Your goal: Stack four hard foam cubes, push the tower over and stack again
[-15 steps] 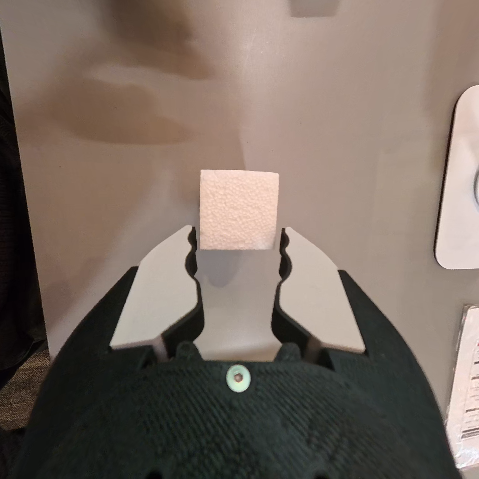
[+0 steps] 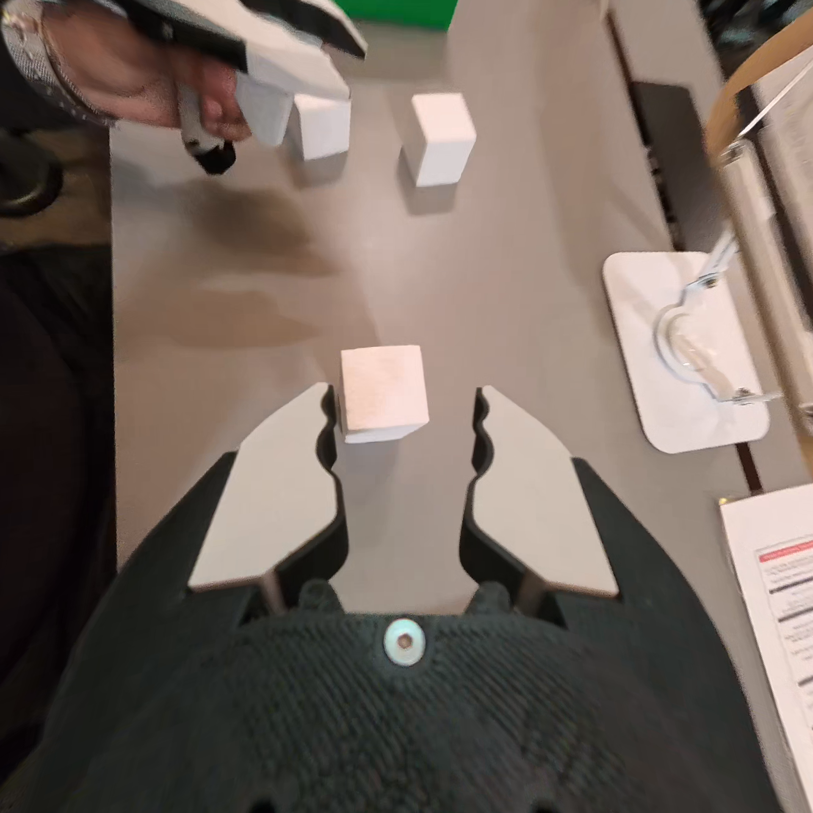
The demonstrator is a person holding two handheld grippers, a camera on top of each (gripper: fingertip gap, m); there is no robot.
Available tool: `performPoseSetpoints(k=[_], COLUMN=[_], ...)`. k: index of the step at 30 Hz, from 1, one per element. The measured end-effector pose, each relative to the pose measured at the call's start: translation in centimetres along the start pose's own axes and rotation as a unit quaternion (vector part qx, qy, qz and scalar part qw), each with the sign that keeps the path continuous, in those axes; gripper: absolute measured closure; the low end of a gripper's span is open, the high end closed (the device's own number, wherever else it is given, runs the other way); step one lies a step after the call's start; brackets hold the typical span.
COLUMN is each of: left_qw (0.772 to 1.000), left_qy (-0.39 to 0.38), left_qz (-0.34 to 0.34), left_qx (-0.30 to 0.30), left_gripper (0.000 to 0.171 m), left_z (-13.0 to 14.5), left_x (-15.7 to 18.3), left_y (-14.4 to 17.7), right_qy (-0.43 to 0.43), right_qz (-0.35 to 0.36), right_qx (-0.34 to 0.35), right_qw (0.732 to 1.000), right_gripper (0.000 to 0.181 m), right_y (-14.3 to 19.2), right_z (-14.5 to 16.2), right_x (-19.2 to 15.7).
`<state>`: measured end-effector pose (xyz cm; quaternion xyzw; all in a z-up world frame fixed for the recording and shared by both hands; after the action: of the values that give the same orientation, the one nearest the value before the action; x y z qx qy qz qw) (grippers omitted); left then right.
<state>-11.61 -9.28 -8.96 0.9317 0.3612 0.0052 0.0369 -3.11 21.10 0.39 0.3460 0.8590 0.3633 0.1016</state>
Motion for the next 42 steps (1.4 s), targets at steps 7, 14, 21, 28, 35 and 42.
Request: performPoseSetpoints(k=[7,14,21,28,35,42], left_qw=[0.999,0.993,0.99,0.989,0.988,0.992], left_qy=[-0.006,-0.059,-0.057,-0.039,-0.034,-0.026], left_qz=[0.032,0.1,0.129,0.145,0.143,0.122], left_qx=[-0.006,-0.014,-0.009,-0.015,-0.039,-0.033], left_gripper=[0.126,0.131,0.131,0.128,0.126,0.126], left_z=[0.0,-0.2,-0.3,-0.4,0.4,0.7], left_x=[1.1,4.4,5.4,6.6,7.9,8.4], left_y=[-0.9,-3.1,-5.4,-6.1,-1.2,5.1], right_qy=[-0.065,-0.254,-0.272,-0.289,-0.349,-0.35], right_qz=[0.146,0.212,0.243,0.246,0.2,0.21], right_qx=[0.108,0.183,0.188,0.153,0.167,0.179], right_qw=[0.981,0.926,0.912,0.912,0.9,0.895], right_gripper=[0.132,0.131,0.143,0.149,0.147,0.148], right_y=[-0.7,-2.3,0.7,3.8,4.7,5.4], right_z=[3.5,8.7,12.5,16.8,18.4,18.5], right_x=[-4.1,-5.5,-3.7,-1.7,-4.4,-8.8])
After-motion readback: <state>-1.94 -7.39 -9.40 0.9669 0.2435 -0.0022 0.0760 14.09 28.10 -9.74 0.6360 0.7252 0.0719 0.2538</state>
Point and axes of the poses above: each gripper's, where its closed fingertips meet, y back along the fingers, z out of its underside, x = y × z across the jaws, the point moved 10 cm from there along y, back along the fingers, and after that the axes turned 10 degrees about -y, right-handed, at the moved point
